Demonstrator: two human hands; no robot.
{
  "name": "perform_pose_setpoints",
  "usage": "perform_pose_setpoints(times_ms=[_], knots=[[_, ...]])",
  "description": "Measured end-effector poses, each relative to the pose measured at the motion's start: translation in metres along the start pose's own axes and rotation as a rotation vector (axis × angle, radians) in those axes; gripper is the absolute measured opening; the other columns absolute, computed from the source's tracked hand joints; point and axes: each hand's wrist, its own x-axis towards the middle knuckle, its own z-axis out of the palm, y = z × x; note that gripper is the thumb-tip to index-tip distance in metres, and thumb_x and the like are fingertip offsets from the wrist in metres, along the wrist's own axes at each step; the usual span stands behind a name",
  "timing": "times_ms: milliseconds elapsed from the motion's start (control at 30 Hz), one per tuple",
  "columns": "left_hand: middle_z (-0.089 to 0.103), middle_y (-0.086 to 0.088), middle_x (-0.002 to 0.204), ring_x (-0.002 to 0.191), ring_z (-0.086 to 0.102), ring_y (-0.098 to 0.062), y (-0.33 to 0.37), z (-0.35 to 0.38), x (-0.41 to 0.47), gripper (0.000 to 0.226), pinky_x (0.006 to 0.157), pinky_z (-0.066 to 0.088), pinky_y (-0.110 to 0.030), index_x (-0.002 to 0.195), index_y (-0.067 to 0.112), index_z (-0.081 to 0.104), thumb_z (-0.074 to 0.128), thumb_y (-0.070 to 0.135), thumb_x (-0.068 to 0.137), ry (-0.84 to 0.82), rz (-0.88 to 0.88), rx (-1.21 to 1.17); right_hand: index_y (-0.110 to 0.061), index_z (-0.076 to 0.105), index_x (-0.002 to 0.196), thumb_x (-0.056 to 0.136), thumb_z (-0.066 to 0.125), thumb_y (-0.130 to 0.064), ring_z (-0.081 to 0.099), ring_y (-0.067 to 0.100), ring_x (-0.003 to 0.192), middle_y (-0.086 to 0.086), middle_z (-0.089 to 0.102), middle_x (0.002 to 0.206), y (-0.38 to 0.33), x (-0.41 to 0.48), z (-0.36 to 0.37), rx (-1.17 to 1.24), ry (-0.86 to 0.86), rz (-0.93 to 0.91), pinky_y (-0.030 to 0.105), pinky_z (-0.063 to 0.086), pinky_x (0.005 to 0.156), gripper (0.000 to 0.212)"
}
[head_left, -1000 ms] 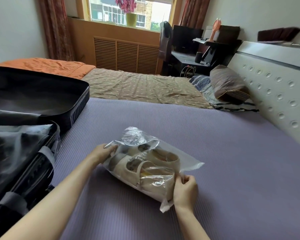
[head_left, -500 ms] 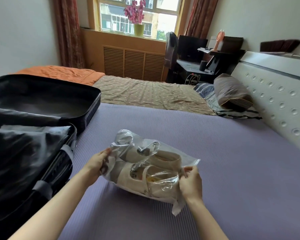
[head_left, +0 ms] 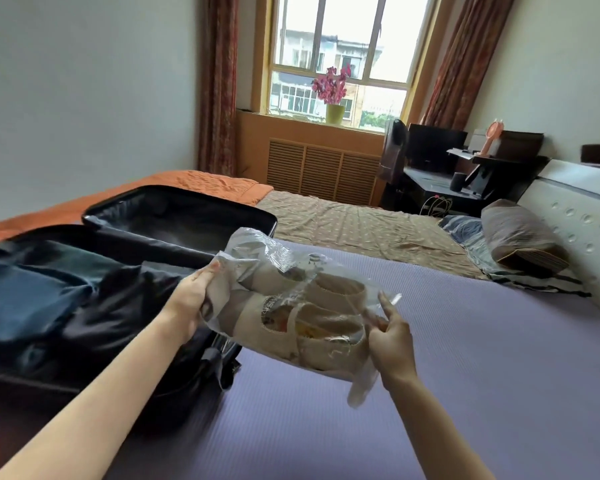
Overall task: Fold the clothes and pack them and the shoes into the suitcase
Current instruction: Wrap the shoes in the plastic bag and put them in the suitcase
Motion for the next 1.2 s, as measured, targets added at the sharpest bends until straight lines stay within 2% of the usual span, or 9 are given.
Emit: perform_pose_setpoints(times_ms=[233,500,633,733,800,867,967,1100,1200], knots=[[0.068,-0.009,0.104,0.084,0.066,-0.014,0.05,-0.107,-0.013,0.032,0.079,0.054,-0.025,0.114,0.01,0.063,0.047,0.032,0.097,0.211,0.018,-0.004,-0.021,0.032,0.147,0.092,0.044,0.005,0.065,0.012,0.083,0.002,0.065,0.116,-0.053,-0.033,0.092,0.097,-0.173,-0.065,0.028,0.053,0.074,0.062],[0.069,0.009,0.063,0.057,0.064,-0.002,0.083,-0.216,-0.031,0.024,0.055,0.05,-0.016,0.096,0.015,0.064,0.049,0.034,0.096,0.46,0.065,0.008,-0.023,0.029,0.148,0.093,0.05,-0.004,0.049,0.004,0.055,-0.014,0.056,0.071,-0.091,-0.052,0.214,0.077,-0.334,-0.112,0.026,0.043,0.057,0.062],[0.071,0.005,0.074,0.072,0.064,-0.009,0.074,-0.253,-0.031,0.027,0.065,0.051,-0.021,0.106,0.01,0.064,0.05,0.031,0.096,0.572,0.082,0.087,-0.023,0.028,0.148,0.091,0.046,0.001,0.049,0.005,0.061,-0.012,0.053,0.071,-0.092,-0.063,0.255,0.013,-0.398,-0.091,0.016,0.041,0.057,0.064],[0.064,-0.008,0.113,0.104,0.058,-0.02,0.057,-0.269,-0.027,0.033,0.09,0.044,-0.031,0.118,0.008,0.061,0.049,0.03,0.097,0.62,0.095,0.271,-0.026,0.028,0.149,0.094,0.042,-0.002,0.061,0.012,0.095,-0.005,0.063,0.113,-0.076,-0.068,0.272,-0.078,-0.421,-0.032,0.015,0.043,0.07,0.062],[0.064,-0.01,0.106,0.1,0.057,-0.023,0.047,-0.271,-0.025,0.027,0.085,0.041,-0.033,0.105,0.011,0.063,0.046,0.03,0.098,0.576,0.096,0.434,-0.029,0.029,0.148,0.093,0.039,0.003,0.059,0.013,0.106,-0.002,0.057,0.131,-0.067,-0.07,0.269,-0.13,-0.395,-0.011,0.012,0.042,0.065,0.064],[0.065,-0.013,0.096,0.098,0.059,-0.031,0.035,-0.27,-0.018,0.031,0.078,0.041,-0.036,0.098,0.009,0.063,0.044,0.033,0.099,0.541,0.083,0.653,-0.029,0.03,0.147,0.091,0.038,0.006,0.058,0.005,0.084,-0.001,0.059,0.13,-0.059,-0.069,0.264,-0.136,-0.371,-0.03,0.012,0.043,0.056,0.067],[0.061,-0.019,0.119,0.109,0.055,-0.039,0.026,-0.268,-0.008,0.037,0.081,0.041,-0.039,0.132,0.011,0.049,0.045,0.025,0.099,0.584,0.018,0.978,-0.028,0.027,0.148,0.095,0.038,0.0,0.049,0.001,0.059,-0.004,0.066,0.094,-0.052,-0.063,0.264,-0.129,-0.391,-0.034,0.015,0.039,0.048,0.061],[0.059,-0.025,0.119,0.098,0.058,-0.041,0.026,-0.26,0.0,0.065,0.07,0.042,-0.038,0.15,0.023,0.017,0.044,0.004,0.095,0.573,0.014,1.159,-0.027,0.024,0.149,0.099,0.043,-0.012,0.062,0.018,0.1,0.003,0.064,0.12,-0.048,-0.062,0.263,-0.075,-0.399,-0.016,0.024,0.047,0.076,0.056],[0.06,-0.022,0.119,0.097,0.06,-0.038,0.025,-0.257,0.002,0.065,0.073,0.043,-0.036,0.148,0.029,0.025,0.049,0.003,0.093,0.488,0.048,1.204,-0.026,0.024,0.149,0.098,0.048,-0.014,0.055,0.019,0.119,0.004,0.056,0.134,-0.049,-0.064,0.257,-0.007,-0.403,-0.025,0.031,0.043,0.1,0.058]])
